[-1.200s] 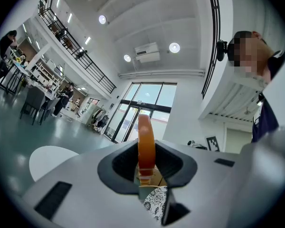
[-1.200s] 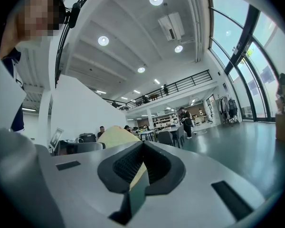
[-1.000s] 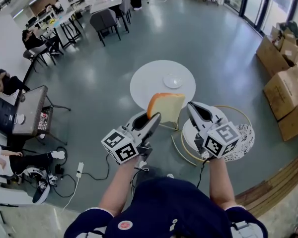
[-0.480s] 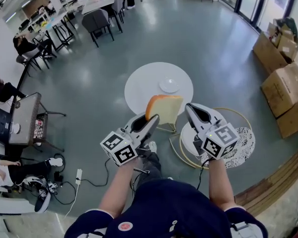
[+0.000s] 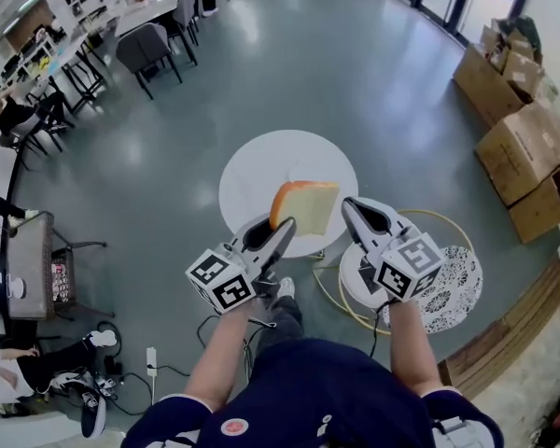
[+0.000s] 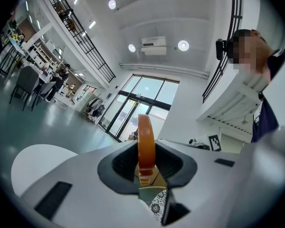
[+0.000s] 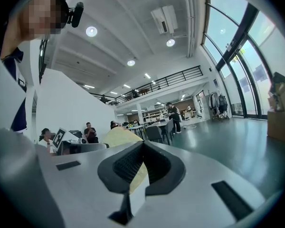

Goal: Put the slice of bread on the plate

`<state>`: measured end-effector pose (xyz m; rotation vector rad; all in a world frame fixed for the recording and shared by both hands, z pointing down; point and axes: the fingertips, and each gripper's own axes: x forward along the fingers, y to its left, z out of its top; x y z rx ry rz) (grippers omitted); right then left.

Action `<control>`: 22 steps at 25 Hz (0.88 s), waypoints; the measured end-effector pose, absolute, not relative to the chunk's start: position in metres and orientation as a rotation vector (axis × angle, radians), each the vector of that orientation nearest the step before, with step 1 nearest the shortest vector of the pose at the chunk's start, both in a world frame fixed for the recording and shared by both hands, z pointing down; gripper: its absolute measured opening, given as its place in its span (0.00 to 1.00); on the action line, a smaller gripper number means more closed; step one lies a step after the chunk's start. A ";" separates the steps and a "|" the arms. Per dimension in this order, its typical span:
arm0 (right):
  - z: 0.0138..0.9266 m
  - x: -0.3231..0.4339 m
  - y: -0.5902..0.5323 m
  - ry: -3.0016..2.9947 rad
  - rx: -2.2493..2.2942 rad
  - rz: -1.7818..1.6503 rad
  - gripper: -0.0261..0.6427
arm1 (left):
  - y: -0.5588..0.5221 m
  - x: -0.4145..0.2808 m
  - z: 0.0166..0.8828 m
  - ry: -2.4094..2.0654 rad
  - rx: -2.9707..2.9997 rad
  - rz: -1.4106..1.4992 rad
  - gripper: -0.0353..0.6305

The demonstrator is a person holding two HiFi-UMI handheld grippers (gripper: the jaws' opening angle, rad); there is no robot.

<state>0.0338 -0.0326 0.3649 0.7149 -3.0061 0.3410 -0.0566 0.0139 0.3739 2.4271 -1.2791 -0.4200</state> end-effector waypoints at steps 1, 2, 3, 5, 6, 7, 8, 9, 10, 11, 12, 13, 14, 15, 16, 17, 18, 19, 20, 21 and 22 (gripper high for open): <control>0.365 0.028 -0.039 -3.000 0.726 0.343 0.05 | 0.006 -0.062 0.374 -1.268 2.429 -0.420 0.20; 0.365 0.023 -0.046 -2.994 0.737 0.344 0.05 | -0.002 -0.068 0.374 -1.256 2.433 -0.419 0.20; 0.365 0.017 -0.053 -2.987 0.748 0.343 0.05 | -0.010 -0.074 0.374 -1.244 2.435 -0.419 0.20; 0.366 0.004 -0.064 -2.975 0.769 0.338 0.05 | -0.024 -0.086 0.377 -1.217 2.442 -0.419 0.20; 0.366 -0.002 -0.070 -2.968 0.780 0.335 0.05 | -0.030 -0.093 0.377 -1.203 2.444 -0.420 0.20; 0.365 -0.008 -0.075 -2.962 0.792 0.331 0.05 | -0.037 -0.099 0.377 -1.189 2.444 -0.421 0.20; 0.363 -0.014 -0.081 -2.956 0.805 0.328 0.05 | -0.043 -0.105 0.377 -1.176 2.444 -0.423 0.20; 0.362 -0.019 -0.087 -2.952 0.819 0.325 0.05 | -0.049 -0.110 0.377 -1.163 2.446 -0.424 0.20; 0.361 -0.024 -0.093 -2.947 0.835 0.322 0.05 | -0.056 -0.116 0.378 -1.149 2.448 -0.425 0.20; 0.359 -0.028 -0.099 -2.943 0.851 0.319 0.05 | -0.062 -0.120 0.378 -1.134 2.450 -0.424 0.20; 0.358 -0.031 -0.105 -2.938 0.866 0.316 0.05 | -0.069 -0.124 0.379 -1.120 2.451 -0.423 0.20; 0.358 -0.035 -0.112 -2.934 0.880 0.312 0.05 | -0.075 -0.127 0.379 -1.105 2.451 -0.424 0.20; 0.357 -0.038 -0.117 -2.930 0.893 0.311 0.05 | -0.080 -0.130 0.380 -1.092 2.451 -0.425 0.20; 0.356 -0.040 -0.123 -2.926 0.905 0.311 0.05 | -0.085 -0.132 0.380 -1.079 2.451 -0.425 0.20; 0.356 -0.041 -0.128 -2.921 0.915 0.313 0.05 | -0.090 -0.133 0.381 -1.069 2.452 -0.424 0.20; 0.356 -0.042 -0.134 -2.917 0.925 0.316 0.05 | -0.096 -0.133 0.381 -1.059 2.454 -0.421 0.20; 0.356 -0.042 -0.139 -2.913 0.933 0.319 0.05 | -0.101 -0.134 0.381 -1.052 2.456 -0.419 0.20; 0.357 -0.042 -0.143 -2.909 0.940 0.322 0.05 | -0.106 -0.134 0.381 -1.045 2.459 -0.417 0.20; 0.358 -0.043 -0.147 -2.906 0.948 0.325 0.05 | -0.110 -0.135 0.382 -1.039 2.461 -0.417 0.20; 0.360 -0.043 -0.151 -2.902 0.956 0.329 0.05 | -0.114 -0.136 0.383 -1.034 2.460 -0.417 0.20; 0.361 -0.043 -0.155 -2.898 0.966 0.333 0.05 | -0.117 -0.137 0.384 -1.031 2.456 -0.416 0.20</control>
